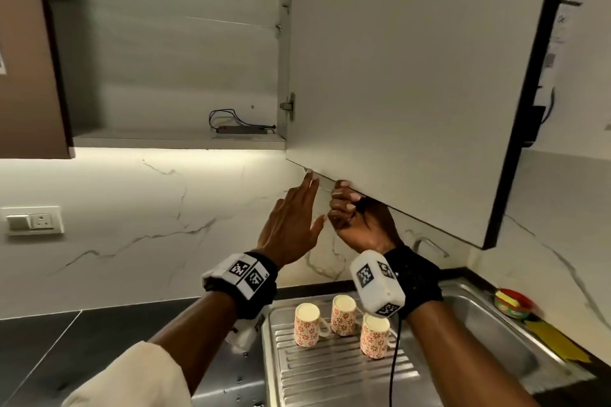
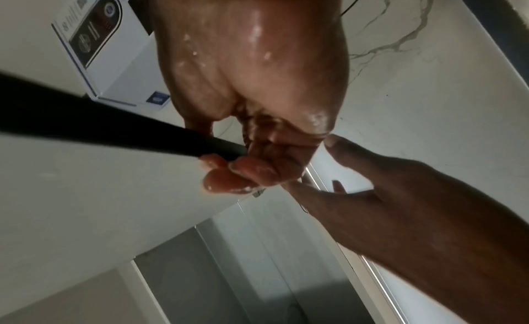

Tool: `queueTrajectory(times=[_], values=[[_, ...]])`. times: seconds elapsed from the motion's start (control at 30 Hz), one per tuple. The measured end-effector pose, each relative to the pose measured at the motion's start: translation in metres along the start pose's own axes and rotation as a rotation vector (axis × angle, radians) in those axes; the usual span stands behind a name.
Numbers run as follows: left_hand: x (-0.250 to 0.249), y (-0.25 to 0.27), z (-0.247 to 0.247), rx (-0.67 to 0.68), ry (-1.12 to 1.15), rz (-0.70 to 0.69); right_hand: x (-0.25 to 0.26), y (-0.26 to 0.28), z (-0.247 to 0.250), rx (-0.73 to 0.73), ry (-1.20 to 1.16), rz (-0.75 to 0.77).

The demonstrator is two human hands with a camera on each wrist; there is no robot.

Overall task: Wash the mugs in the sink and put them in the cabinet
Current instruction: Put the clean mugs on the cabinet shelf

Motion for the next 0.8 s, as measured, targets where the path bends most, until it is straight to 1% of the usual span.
queueTrajectory(times=[0.03,0.1,0.17,0.23,0.3,0.33,0.4,0.47,0.53,0.6,0.67,0.73,0.77,0.8], values=[[-0.004,-0.004,-0.005,0.012,0.033,0.017,-0.001,0.000,0.000,0.040,0.005,0.000],[-0.005,-0.007,-0.012,0.019,0.111,0.051,-0.005,-0.004,0.004,0.058,-0.001,-0.015],[-0.004,-0.006,-0.014,-0.016,0.150,0.056,-0.011,-0.008,0.002,0.107,-0.020,-0.045],[0.001,-0.004,-0.018,-0.038,0.119,0.071,-0.014,-0.011,0.002,0.195,-0.051,-0.081],[0.007,-0.003,-0.029,-0.025,0.082,0.111,-0.010,-0.011,0.005,0.208,-0.024,-0.085],[0.011,-0.003,-0.036,-0.011,0.071,0.127,-0.005,-0.010,0.005,0.184,0.012,-0.071],[0.020,-0.003,-0.055,0.036,0.047,0.143,0.002,-0.011,0.014,0.106,0.126,-0.004],[0.029,0.000,-0.082,0.128,0.037,0.137,0.007,-0.012,0.034,-0.006,0.211,0.043],[0.038,0.005,-0.113,0.243,0.052,0.117,0.004,-0.013,0.067,-0.162,0.327,0.039],[0.045,0.014,-0.146,0.378,0.060,0.095,-0.006,-0.010,0.110,-0.319,0.494,0.007],[0.056,0.026,-0.183,0.512,0.086,0.086,-0.024,-0.009,0.158,-0.487,0.769,-0.024],[0.068,0.040,-0.218,0.622,0.093,0.058,-0.047,-0.011,0.211,-0.649,1.154,-0.062],[0.074,0.048,-0.235,0.669,0.084,0.036,-0.058,-0.014,0.240,-0.715,1.364,-0.106],[0.080,0.055,-0.251,0.710,0.074,0.023,-0.069,-0.018,0.266,-0.757,1.545,-0.182]])
Point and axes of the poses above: each hand's wrist, its own y-axis away from the middle knuckle, its own z-axis out of the back of the hand, x = y × z, the point moved 3 cm from there along -y, towards the middle knuckle, and after that the axes turned 9 degrees about -y, right-handed, at the moved point
